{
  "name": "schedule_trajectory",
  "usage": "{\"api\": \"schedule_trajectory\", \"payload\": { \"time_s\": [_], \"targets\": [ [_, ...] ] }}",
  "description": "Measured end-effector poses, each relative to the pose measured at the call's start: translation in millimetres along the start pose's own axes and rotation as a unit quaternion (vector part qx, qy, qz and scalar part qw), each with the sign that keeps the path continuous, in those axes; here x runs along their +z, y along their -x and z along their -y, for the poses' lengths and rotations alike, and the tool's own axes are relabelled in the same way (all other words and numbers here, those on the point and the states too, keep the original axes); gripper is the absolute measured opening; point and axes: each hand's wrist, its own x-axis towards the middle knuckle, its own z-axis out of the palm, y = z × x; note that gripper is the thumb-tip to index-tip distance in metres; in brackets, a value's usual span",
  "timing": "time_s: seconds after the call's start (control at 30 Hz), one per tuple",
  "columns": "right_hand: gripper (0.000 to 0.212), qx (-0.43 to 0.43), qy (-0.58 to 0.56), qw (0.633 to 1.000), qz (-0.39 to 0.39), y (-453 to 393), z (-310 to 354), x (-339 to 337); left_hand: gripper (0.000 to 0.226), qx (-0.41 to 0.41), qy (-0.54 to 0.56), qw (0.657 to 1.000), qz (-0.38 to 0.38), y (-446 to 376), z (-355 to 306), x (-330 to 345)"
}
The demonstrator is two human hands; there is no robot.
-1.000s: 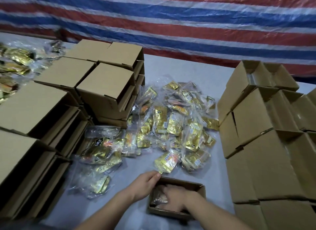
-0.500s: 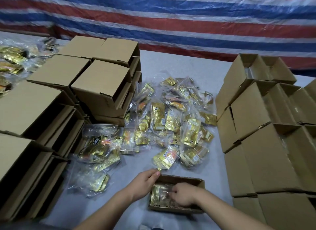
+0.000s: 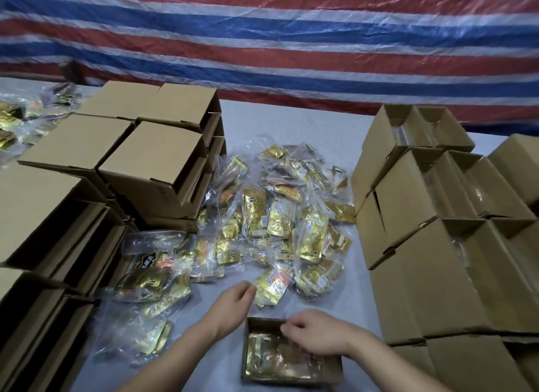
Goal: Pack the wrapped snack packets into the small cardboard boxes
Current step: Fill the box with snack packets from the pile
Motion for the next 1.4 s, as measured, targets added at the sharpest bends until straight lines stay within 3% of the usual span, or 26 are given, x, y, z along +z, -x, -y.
{"api": "schedule_trajectory", "payload": {
  "time_s": [0.17,0.33,0.5,0.63,0.77,0.9,1.07,1.27,1.4],
  "targets": [
    [0.028,-0.026,-0.104,0.965,-0.24,4.4,-9.2,-45.9,0.027,0.017,-0.087,0.995,-0.051,-43.5,-42.4,3.7],
    [0.016,0.028,-0.194,0.923,-0.33,-2.2,-29.5,-69.7,0.035,0.01,-0.129,0.99,-0.058,-75.1,-79.6,24.2],
    [0.022,0.051,-0.239,0.908,-0.339,-5.3,-42.9,-70.6,0.042,-0.012,-0.127,0.976,-0.179,-109.7,-93.8,25.0],
    [0.022,0.065,-0.265,0.908,-0.318,-13.9,-43.0,-68.9,0.08,-0.122,-0.18,0.941,-0.258,-146.5,-84.2,-10.4],
    [0.022,0.055,-0.283,0.909,-0.301,-26.5,-33.7,-70.6,0.09,-0.226,-0.025,0.951,-0.21,-176.2,-71.9,-32.6],
    [0.022,0.045,-0.293,0.911,-0.287,-35.0,-25.6,-74.2,0.064,-0.231,0.068,0.963,-0.122,-193.3,-68.8,-36.6],
    [0.02,0.051,-0.297,0.91,-0.286,-34.3,-22.5,-81.1,0.058,-0.233,0.127,0.955,-0.13,-199.5,-63.9,-41.0],
    [0.022,0.053,-0.291,0.912,-0.284,-31.6,-17.2,-87.8,0.072,-0.207,0.162,0.95,-0.167,-190.1,-63.6,-51.2],
    [0.022,0.034,-0.296,0.912,-0.282,-38.1,-8.3,-90.3,0.054,-0.197,0.214,0.938,-0.189,-177.7,-59.8,-68.6]
  ]
}}
